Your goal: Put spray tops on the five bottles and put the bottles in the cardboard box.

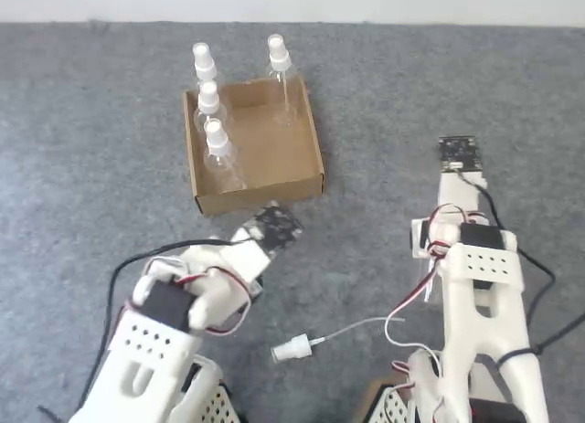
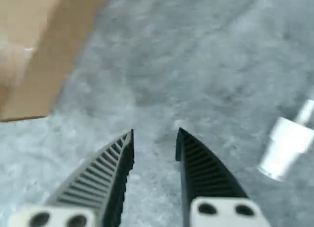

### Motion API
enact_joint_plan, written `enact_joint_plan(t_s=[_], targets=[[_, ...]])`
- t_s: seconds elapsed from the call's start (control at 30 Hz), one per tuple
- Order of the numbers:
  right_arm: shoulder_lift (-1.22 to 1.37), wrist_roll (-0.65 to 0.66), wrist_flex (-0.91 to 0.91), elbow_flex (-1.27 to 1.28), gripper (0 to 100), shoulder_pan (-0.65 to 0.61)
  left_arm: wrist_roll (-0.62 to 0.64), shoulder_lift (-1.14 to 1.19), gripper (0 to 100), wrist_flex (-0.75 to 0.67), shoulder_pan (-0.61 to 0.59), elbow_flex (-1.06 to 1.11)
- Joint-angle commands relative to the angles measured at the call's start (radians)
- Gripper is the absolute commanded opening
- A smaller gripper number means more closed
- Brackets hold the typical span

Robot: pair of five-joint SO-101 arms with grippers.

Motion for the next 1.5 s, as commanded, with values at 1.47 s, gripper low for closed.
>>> enact_joint_plan(t_s=[1.47], targets=[[-0.031, -0.009, -0.048, -0.008, 6.5, 0.061, 0.098, 0.743, 9, -0.149, 0.399, -0.177]])
